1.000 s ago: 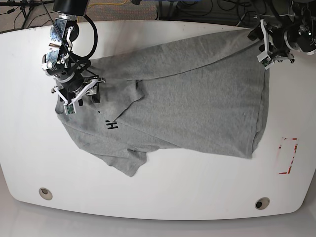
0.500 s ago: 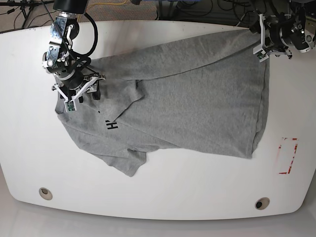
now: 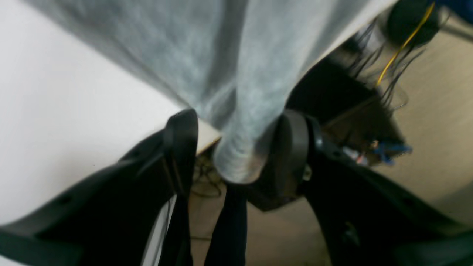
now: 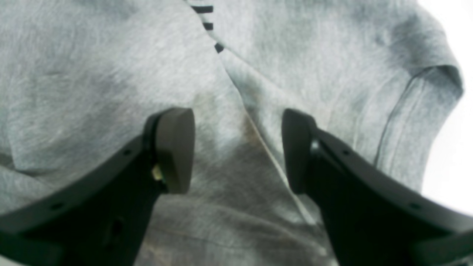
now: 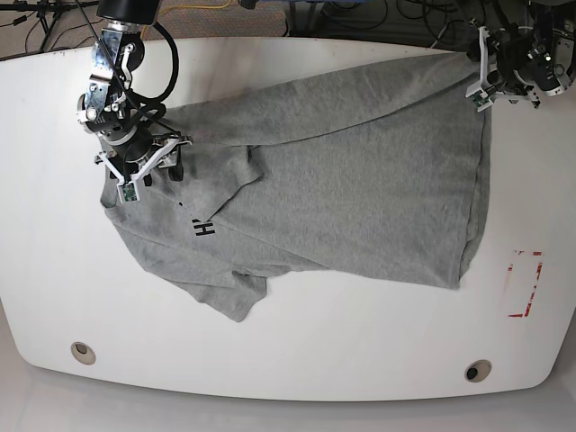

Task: Fold the T-shirt properly
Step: 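Hold the shirt edge with the left gripper and lift it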

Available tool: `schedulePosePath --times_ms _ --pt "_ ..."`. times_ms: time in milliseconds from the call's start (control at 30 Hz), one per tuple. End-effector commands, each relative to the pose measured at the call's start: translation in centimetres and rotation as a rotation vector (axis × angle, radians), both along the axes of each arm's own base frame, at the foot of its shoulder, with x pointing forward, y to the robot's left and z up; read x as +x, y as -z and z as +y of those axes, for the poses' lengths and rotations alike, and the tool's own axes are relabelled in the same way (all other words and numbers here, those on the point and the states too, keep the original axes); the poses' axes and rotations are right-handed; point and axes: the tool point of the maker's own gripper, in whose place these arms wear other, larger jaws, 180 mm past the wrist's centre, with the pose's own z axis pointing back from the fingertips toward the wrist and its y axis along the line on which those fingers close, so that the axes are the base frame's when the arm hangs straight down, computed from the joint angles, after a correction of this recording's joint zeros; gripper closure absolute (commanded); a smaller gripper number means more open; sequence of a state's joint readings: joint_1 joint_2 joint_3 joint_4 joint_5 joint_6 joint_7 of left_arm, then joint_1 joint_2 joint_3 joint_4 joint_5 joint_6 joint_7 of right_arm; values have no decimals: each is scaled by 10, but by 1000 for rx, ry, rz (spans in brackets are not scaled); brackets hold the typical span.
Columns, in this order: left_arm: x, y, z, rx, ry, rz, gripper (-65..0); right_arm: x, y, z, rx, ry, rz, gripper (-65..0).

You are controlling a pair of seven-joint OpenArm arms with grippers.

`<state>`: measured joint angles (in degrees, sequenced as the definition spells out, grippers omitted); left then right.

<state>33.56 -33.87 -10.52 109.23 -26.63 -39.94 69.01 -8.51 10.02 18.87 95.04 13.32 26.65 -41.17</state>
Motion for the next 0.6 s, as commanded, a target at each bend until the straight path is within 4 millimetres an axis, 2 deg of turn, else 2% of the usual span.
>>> schedulePosePath --times_ms 0,133,267,367,567 --pt "1 2 6 7 -7 9 -303 10 -14 -3 -4 -2 -55 -358" --pt "-3 8 7 5 -10 34 -236 10 -14 -3 -3 -2 -56 -358" --pt "-4 9 6 2 -12 38 -111 10 -15 -3 -1 -2 -56 -358" --pt "-4 9 6 1 -13 38 -53 10 -15 -2 0 -2 -57 -358" --pt "-4 9 6 0 -13 34 -36 10 -15 -2 0 -2 -57 -358"
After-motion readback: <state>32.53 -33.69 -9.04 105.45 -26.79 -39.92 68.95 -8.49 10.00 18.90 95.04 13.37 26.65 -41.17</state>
